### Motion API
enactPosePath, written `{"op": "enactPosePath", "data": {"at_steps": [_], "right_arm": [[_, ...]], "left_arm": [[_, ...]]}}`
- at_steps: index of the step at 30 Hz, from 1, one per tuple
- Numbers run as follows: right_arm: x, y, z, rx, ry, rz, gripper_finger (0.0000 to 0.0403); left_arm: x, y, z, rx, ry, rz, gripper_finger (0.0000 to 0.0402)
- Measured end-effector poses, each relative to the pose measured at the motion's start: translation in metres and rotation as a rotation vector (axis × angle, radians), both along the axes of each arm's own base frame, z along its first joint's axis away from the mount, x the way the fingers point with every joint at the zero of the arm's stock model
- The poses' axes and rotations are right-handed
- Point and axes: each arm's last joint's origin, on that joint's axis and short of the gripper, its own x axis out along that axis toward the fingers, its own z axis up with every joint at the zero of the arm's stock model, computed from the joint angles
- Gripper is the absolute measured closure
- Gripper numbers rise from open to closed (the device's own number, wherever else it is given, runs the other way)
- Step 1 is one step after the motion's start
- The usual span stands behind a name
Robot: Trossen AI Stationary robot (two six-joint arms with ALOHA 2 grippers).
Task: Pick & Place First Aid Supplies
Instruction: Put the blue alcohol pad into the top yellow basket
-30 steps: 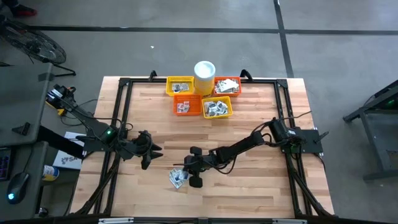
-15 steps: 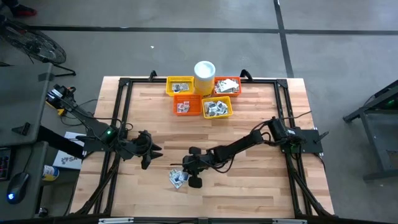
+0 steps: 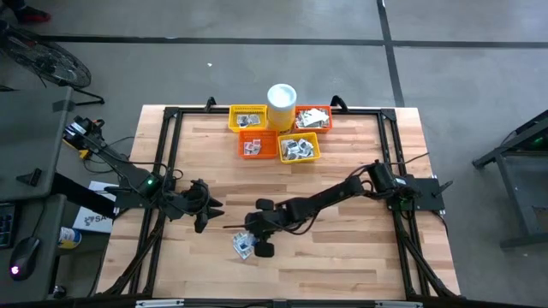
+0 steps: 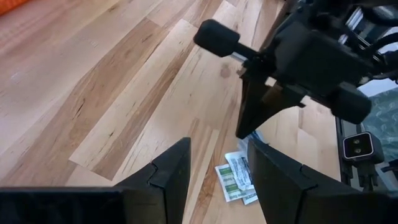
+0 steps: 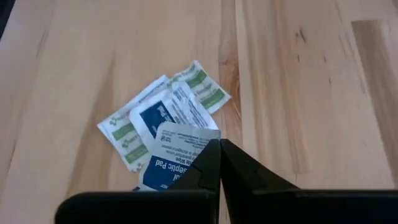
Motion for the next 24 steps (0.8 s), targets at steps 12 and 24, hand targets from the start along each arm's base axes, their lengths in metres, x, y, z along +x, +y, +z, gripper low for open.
{"op": "enactPosePath", "data": {"at_steps": [12,24], "right_arm": [[0.009,-0.007,0.023,0.011,0.019,-0.001,0.0403],[0.013,-0.028,0.053,-0.045,0.112,0.034,0.0403]], "left_arm": [[0.0,0.0,0.0,0.0,0.0,0.0,0.0244],[0.0,0.0,0.0,-0.001,0.0,-0.001,0.0244]]}}
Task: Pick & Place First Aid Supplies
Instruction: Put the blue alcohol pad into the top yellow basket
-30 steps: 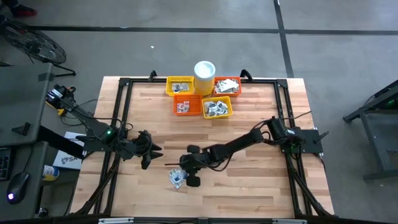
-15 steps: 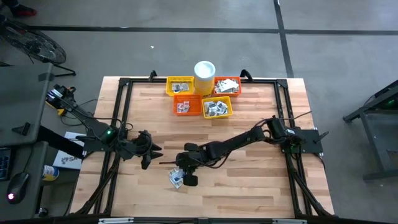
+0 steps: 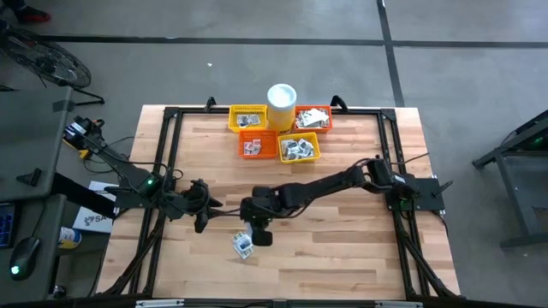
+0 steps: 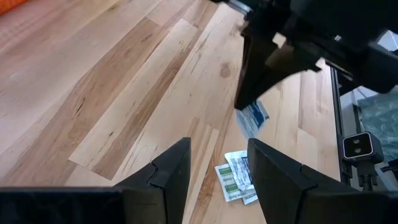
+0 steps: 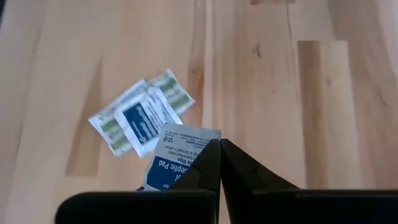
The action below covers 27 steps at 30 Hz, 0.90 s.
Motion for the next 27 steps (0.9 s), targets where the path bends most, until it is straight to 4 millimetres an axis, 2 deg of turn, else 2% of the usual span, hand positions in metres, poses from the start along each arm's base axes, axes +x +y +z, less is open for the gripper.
{"op": "enactPosePath", "data": {"at_steps": [9,20,27], "right_arm": [[-0.006,-0.023,0.014,-0.055,0.103,0.016,0.0403],[-0.018,-0.063,0.062,-0.125,0.023,-0.045,0.0403],[-0.021,-0.085,0.075,-0.161,-0.018,-0.028,0.0403]], "left_arm": [[0.0,0.0,0.0,0.002,-0.001,0.002,0.0244],[0.0,0.0,0.001,0.002,-0.009,0.01,0.0244],[0.001,0.001,0.001,0.014,-0.018,0.03,0.0244]]}}
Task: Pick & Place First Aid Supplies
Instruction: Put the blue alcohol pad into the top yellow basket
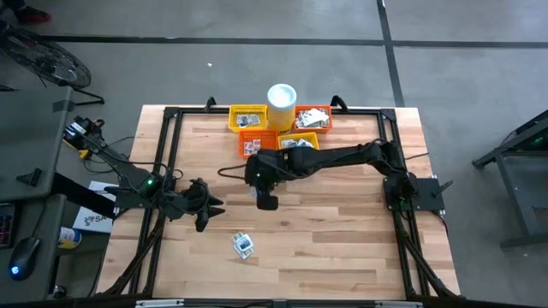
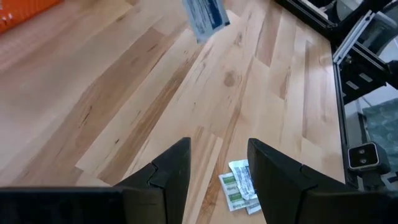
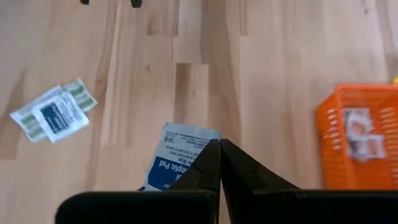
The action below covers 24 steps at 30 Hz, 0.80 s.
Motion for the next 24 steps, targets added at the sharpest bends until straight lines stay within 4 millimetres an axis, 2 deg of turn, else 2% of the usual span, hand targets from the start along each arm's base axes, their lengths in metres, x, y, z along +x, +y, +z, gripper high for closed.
{"op": "enactPosePath", "data": {"at_steps": [4,8,19,24], "right_arm": [[0.001,-0.016,0.003,-0.042,-0.013,0.05,0.0403],[0.001,-0.043,0.004,-0.094,-0.024,0.097,0.0403],[0.0,-0.141,0.018,-0.316,-0.196,0.157,0.0403],[-0.004,-0.178,0.027,-0.384,-0.301,0.147,0.0403]], "left_arm": [[0.0,0.001,0.0,0.018,-0.015,0.037,0.0244],[0.0,0.003,0.001,0.022,-0.041,0.108,0.0244],[0.0,0.009,0.004,0.041,-0.139,0.335,0.0244],[0.0,0.011,0.005,0.046,-0.176,0.407,0.0244]]}}
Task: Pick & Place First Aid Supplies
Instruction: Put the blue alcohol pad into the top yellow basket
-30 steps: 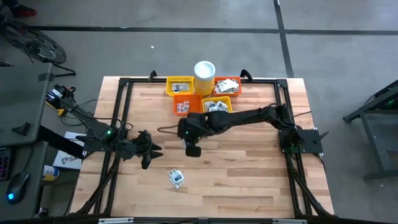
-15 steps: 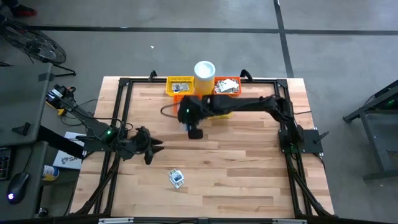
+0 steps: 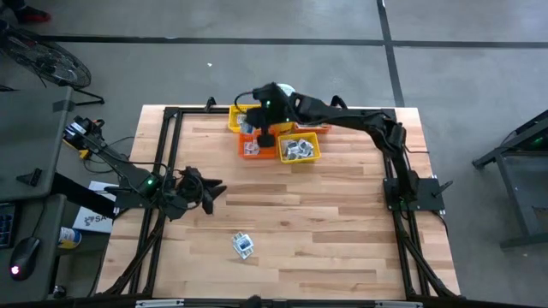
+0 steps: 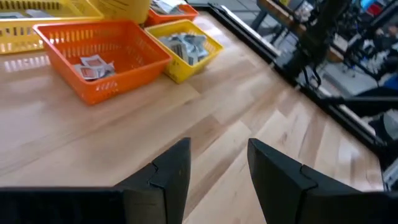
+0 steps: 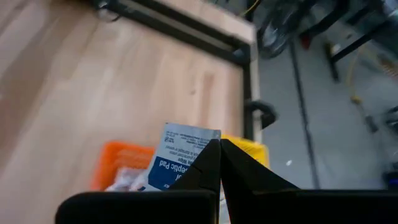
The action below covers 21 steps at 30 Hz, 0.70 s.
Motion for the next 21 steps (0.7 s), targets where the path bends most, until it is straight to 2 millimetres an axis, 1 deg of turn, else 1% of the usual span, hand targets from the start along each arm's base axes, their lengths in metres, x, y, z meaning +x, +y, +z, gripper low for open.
{"op": "enactPosePath", "data": {"at_steps": [2,5,11,15,21], "right_arm": [[-0.001,-0.012,0.002,-0.021,-0.043,-0.003,0.0403],[0.002,-0.028,-0.001,-0.029,-0.104,-0.003,0.0403],[0.011,-0.051,-0.018,-0.073,-0.181,-0.046,0.0403],[0.018,-0.059,-0.034,-0.112,-0.197,-0.028,0.0403],[0.027,-0.065,-0.062,-0.237,-0.149,0.076,0.0403]], "left_arm": [[0.0,0.001,0.0,-0.004,-0.015,0.025,0.0244],[0.0,0.001,0.001,-0.01,-0.038,0.061,0.0244],[-0.001,0.003,0.002,-0.02,-0.072,0.11,0.0244],[-0.001,0.003,0.002,-0.027,-0.089,0.134,0.0244],[-0.001,0.003,0.002,-0.043,-0.1,0.145,0.0244]]}}
